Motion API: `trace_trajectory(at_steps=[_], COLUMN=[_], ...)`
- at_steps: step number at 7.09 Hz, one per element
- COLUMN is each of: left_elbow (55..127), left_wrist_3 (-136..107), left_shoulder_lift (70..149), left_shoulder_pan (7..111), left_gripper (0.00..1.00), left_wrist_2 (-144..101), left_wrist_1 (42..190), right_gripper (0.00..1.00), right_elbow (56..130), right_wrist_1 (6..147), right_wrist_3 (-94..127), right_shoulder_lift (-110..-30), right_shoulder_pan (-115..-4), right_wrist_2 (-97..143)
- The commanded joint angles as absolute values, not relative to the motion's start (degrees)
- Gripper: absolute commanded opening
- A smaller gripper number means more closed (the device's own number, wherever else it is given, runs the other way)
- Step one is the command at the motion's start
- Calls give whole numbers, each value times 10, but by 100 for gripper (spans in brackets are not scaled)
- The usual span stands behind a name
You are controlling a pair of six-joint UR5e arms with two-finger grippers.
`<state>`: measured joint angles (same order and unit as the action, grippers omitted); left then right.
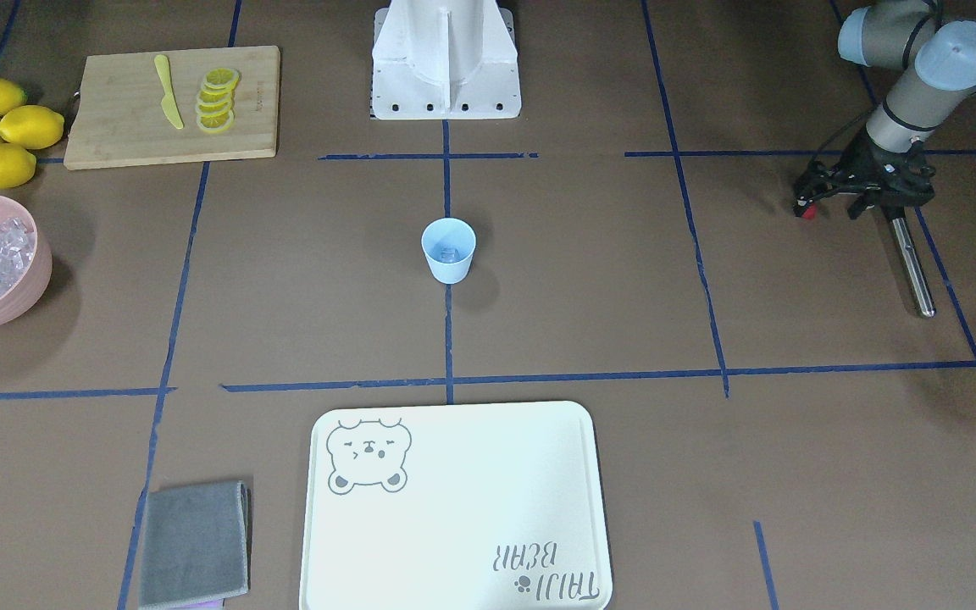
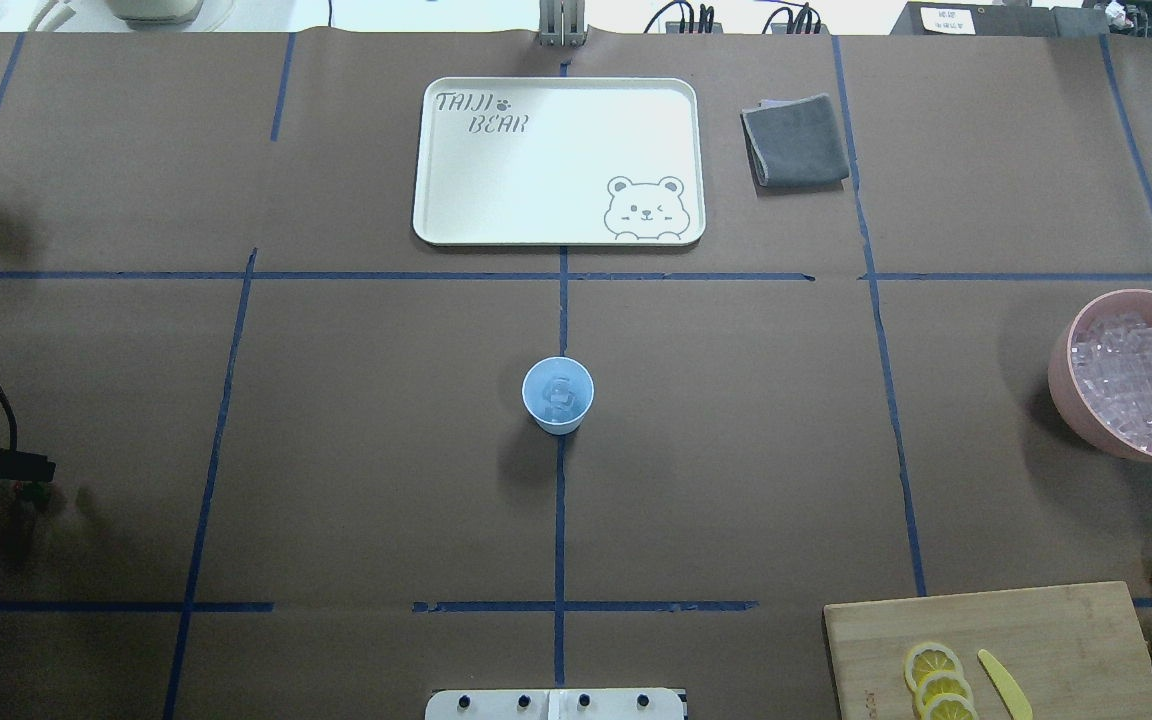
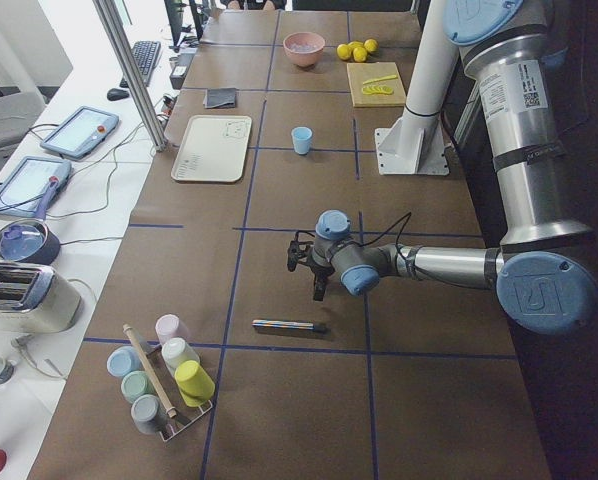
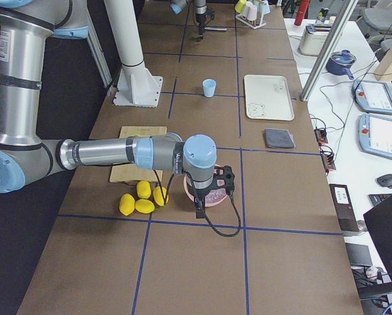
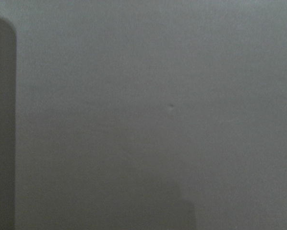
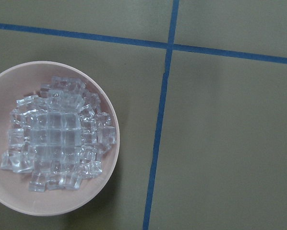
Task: Mash ice and strawberries in cup
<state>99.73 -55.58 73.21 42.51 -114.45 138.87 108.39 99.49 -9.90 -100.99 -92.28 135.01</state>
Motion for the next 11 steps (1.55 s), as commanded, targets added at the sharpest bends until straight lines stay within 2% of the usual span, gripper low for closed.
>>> trace_trajectory(at_steps=[1,2,4,5,6,10,11], left_elbow=[998,998,1000,1002,1004,1044,1081], left_wrist_3=[-556,-556,-556,-556,-556,-554,-554], left_shoulder_lift=[731,732,733,733,734,743,784], left_shoulder_pan=[417,417,417,416,417,425,427], left_gripper=[89,75,27,8,1,0,0], left_wrist_2=[-1144,-1144,-1144,-1144,-1145,-1149,-1150], left_wrist_1=[1389,1390,1390,1390,1390,1365,1270], right_gripper=[99,99,99,99,99,99,99], right_elbow=[1084,1084,1083,1083,1082,1084,1084], right_wrist_1=[995,995,995,995,995,995,995], right_wrist_3=[-99,-99,-100,-99,-99,-99,-98], right_shoulder_lift=[-1010,-1010,-1010,-1009,-1009,-1010,-1010], right_shoulder_pan=[-923,-923,-923,-923,-923,-923,-923], right_wrist_2=[1350,1350,1350,1350,1350,1351,1351])
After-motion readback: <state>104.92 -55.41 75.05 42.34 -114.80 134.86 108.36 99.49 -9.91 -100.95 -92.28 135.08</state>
